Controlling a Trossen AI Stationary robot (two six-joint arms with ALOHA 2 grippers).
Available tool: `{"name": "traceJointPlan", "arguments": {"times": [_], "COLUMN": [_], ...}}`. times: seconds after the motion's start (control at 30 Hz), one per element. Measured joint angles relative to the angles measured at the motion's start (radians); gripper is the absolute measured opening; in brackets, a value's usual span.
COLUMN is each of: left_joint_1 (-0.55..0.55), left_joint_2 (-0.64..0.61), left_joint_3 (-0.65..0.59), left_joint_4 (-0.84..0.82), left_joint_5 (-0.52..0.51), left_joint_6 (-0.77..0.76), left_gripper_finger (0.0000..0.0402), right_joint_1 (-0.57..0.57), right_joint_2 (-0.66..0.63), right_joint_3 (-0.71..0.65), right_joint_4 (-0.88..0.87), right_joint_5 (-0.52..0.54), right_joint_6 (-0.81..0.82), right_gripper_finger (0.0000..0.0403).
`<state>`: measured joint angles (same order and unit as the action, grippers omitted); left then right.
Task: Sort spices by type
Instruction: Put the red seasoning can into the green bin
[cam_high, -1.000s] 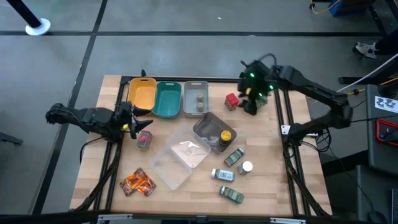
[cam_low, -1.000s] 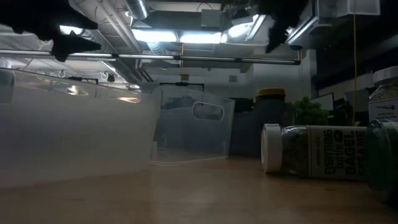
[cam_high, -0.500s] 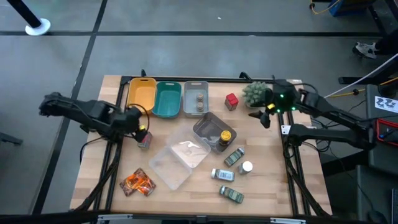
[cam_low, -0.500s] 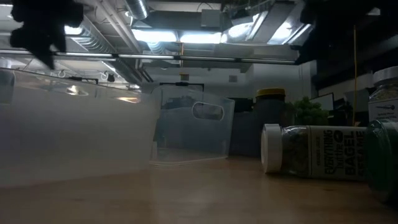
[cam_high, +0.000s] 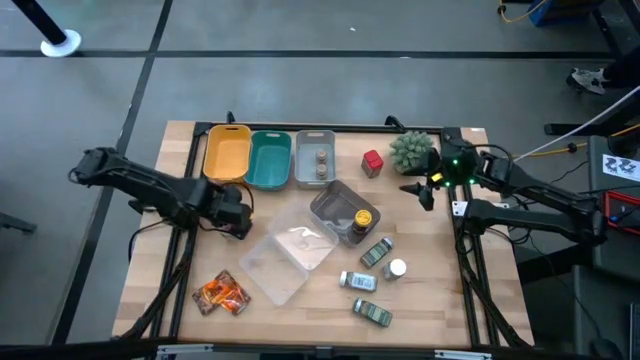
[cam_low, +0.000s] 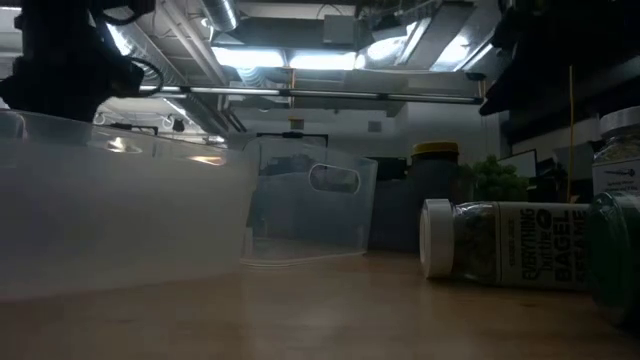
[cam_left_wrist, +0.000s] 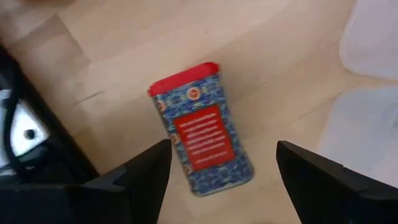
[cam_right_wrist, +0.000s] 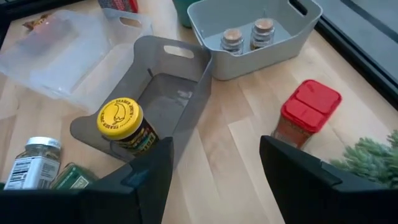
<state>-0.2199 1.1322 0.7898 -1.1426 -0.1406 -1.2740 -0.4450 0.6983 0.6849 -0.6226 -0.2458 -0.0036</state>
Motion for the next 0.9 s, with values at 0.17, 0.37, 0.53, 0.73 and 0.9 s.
{"name": "traceJointPlan", "arguments": {"times": [0.17, 0.37, 0.53, 0.73, 0.9], "left_joint_1": [0.0, 0.005, 0.034, 0.072, 0.095], "left_joint_2": [0.012, 0.012, 0.012, 0.011, 0.011], "left_joint_3": [-0.044, -0.12, -0.177, -0.213, -0.213], "left_joint_4": [0.014, 0.112, 0.181, 0.22, 0.221], "left_joint_5": [0.0, -0.003, -0.005, -0.007, -0.019], "left_joint_6": [-0.058, -0.063, -0.048, -0.005, 0.019], "left_gripper_finger": [0.0274, 0.0274, 0.0274, 0.0263, 0.0196], "right_joint_1": [0.0, 0.0, 0.0, 0.0, 0.0], "right_joint_2": [0.0, 0.0, 0.001, 0.012, 0.055], "right_joint_3": [-0.031, -0.054, -0.067, -0.068, -0.068], "right_joint_4": [0.035, 0.051, 0.053, 0.104, 0.232], "right_joint_5": [0.0, 0.0, -0.003, -0.009, -0.01], "right_joint_6": [0.0, 0.0, 0.0, 0.001, 0.005], "right_gripper_finger": [0.0239, 0.0239, 0.0239, 0.0239, 0.0239]}}
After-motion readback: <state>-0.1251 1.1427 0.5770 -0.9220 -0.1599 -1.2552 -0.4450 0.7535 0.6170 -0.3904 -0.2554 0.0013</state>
